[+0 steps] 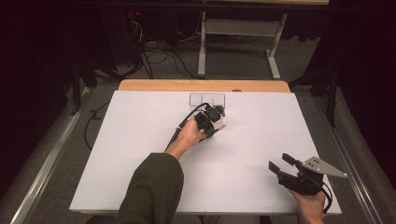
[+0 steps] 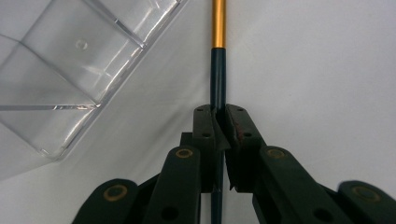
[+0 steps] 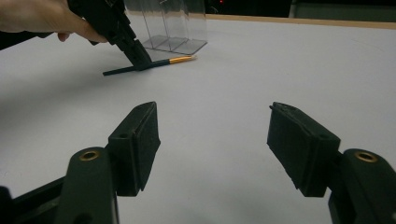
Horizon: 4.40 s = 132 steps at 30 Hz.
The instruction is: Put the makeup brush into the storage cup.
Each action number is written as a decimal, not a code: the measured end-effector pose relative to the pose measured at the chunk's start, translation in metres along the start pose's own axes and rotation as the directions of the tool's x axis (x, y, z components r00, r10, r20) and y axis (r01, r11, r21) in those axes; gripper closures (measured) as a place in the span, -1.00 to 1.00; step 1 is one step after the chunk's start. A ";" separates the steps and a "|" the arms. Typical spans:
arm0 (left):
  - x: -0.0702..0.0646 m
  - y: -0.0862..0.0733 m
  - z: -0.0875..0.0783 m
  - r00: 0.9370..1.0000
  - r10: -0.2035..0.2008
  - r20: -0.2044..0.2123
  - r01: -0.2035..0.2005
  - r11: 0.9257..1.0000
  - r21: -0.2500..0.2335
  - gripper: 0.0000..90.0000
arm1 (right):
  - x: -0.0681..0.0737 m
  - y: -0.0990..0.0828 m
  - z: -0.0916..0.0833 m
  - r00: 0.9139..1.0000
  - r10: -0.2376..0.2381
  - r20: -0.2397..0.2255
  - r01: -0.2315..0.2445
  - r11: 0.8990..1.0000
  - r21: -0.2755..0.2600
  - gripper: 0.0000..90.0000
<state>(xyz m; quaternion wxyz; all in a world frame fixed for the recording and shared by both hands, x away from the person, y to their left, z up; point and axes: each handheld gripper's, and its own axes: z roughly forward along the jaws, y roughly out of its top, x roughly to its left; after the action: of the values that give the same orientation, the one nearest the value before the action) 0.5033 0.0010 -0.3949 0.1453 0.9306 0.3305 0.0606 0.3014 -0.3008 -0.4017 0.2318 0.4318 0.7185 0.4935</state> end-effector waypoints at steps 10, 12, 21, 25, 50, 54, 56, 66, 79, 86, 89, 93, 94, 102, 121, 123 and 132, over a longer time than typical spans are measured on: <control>-0.001 -0.002 -0.008 1.000 0.010 0.013 -0.009 1.000 -0.030 0.85 | 0.000 0.000 0.002 1.000 -0.006 -0.003 0.006 1.000 0.003 -0.20; -0.001 -0.002 -0.010 1.000 0.011 0.013 -0.010 0.999 -0.044 0.85 | 0.000 0.000 0.002 1.000 -0.006 -0.003 0.006 1.000 0.002 -0.20; -0.001 -0.004 -0.018 0.999 0.006 0.044 -0.002 0.995 -0.101 0.85 | -0.001 0.000 0.002 1.000 -0.003 -0.002 0.003 1.000 0.005 -0.20; -0.001 -0.005 -0.025 0.999 0.010 0.050 -0.003 0.991 -0.135 0.85 | 0.000 0.000 0.002 1.000 -0.002 -0.002 0.002 1.000 0.005 -0.20; 0.005 -0.014 -0.050 0.999 -0.003 0.055 0.019 0.956 -0.291 0.85 | 0.000 0.000 0.002 1.000 -0.005 -0.002 0.005 1.000 0.003 -0.20; 0.007 -0.014 -0.054 0.998 -0.012 0.055 0.029 0.947 -0.319 0.85 | 0.000 0.000 0.002 1.000 -0.007 -0.002 0.007 1.000 0.002 -0.20; 0.008 -0.015 -0.056 0.999 -0.012 0.053 0.029 0.943 -0.330 0.85 | 0.000 0.000 0.002 1.000 -0.005 -0.001 0.005 1.000 0.002 -0.20; 0.010 -0.016 -0.061 0.999 -0.019 0.049 0.036 0.930 -0.365 0.85 | 0.000 0.000 0.001 1.000 -0.007 -0.004 0.007 1.000 0.001 -0.20; 0.019 -0.016 -0.067 0.997 -0.057 0.055 0.076 0.902 -0.426 0.85 | -0.001 0.000 0.002 1.000 -0.008 -0.002 0.008 1.000 0.004 -0.20; 0.023 -0.014 -0.068 0.996 -0.071 0.058 0.090 0.882 -0.462 0.85 | -0.002 -0.001 -0.001 1.000 -0.008 0.005 0.008 1.000 -0.003 -0.20; 0.023 -0.013 -0.069 0.996 -0.072 0.051 0.087 0.877 -0.472 0.85 | -0.001 -0.002 -0.003 1.000 -0.005 0.006 0.005 1.000 -0.002 -0.20; 0.026 -0.012 -0.071 0.996 -0.075 0.045 0.087 0.871 -0.483 0.85 | -0.002 -0.002 -0.003 1.000 0.000 0.012 0.000 1.000 0.000 -0.20; 0.027 -0.012 -0.071 0.996 -0.080 0.047 0.093 0.865 -0.494 0.85 | -0.002 -0.003 -0.004 1.000 -0.002 0.012 0.002 1.000 0.002 -0.20; 0.029 -0.006 -0.079 0.996 -0.076 0.038 0.084 0.847 -0.524 0.85 | -0.003 -0.004 -0.007 1.000 0.003 0.024 -0.003 1.000 -0.002 -0.20; 0.035 0.005 -0.078 0.996 -0.082 0.022 0.080 0.808 -0.584 0.86 | -0.003 -0.005 -0.008 1.000 0.006 0.028 -0.006 1.000 -0.002 -0.20; 0.035 0.007 -0.079 0.996 -0.083 0.019 0.079 0.803 -0.590 0.86 | -0.003 -0.005 -0.008 1.000 0.007 0.028 -0.007 1.000 -0.003 -0.20; 0.038 0.017 -0.080 0.996 -0.083 0.014 0.074 0.786 -0.613 0.86 | -0.003 -0.005 -0.009 1.000 0.007 0.024 -0.007 1.000 -0.007 -0.20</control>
<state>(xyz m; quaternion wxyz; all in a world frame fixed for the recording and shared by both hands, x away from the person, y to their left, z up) 0.5261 0.0306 -0.3127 0.4392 0.8182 0.3324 0.1648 0.2946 -0.3085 -0.4031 0.2401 0.4394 0.7123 0.4918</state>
